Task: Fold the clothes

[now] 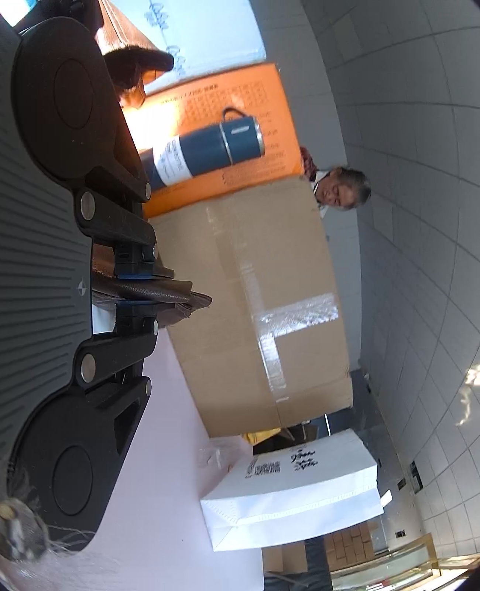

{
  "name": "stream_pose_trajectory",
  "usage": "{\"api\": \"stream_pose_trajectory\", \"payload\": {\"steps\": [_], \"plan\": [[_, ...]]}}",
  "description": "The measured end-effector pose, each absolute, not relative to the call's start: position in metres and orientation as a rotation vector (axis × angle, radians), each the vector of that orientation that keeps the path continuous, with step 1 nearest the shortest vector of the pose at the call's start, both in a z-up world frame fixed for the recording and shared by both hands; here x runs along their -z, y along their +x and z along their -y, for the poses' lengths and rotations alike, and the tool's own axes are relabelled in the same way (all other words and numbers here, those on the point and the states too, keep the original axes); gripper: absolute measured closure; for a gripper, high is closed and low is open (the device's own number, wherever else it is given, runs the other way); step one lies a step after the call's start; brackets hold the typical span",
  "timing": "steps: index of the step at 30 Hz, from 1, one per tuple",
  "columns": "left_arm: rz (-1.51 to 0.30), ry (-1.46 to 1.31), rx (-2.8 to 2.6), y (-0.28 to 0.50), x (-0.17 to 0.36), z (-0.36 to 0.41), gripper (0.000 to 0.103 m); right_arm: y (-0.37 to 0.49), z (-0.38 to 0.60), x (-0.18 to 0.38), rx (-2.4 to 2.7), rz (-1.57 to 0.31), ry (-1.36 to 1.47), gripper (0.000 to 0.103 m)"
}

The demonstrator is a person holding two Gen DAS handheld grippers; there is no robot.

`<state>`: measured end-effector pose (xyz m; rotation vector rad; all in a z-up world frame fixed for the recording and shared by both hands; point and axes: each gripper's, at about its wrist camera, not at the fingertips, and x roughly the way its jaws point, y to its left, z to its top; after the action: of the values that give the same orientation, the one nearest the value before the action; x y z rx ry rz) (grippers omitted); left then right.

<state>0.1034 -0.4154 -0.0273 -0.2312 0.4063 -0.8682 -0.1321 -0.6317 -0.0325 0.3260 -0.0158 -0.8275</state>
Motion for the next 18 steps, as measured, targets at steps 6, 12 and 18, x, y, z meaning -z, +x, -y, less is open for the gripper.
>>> {"api": "stream_pose_trajectory", "payload": {"steps": [6, 12, 18], "plan": [[-0.359, -0.244, 0.861, 0.1, 0.007, 0.356, 0.101, -0.147, 0.598, 0.011, 0.687, 0.073, 0.416, 0.095], [-0.402, -0.175, 0.837, 0.082, 0.011, 0.281, 0.101, -0.161, 0.553, 0.011, 0.578, 0.049, 0.445, 0.095], [-0.542, -0.161, 0.79, 0.074, 0.033, 0.209, 0.1, -0.168, 0.509, 0.022, 0.513, -0.017, 0.453, 0.095]]}}
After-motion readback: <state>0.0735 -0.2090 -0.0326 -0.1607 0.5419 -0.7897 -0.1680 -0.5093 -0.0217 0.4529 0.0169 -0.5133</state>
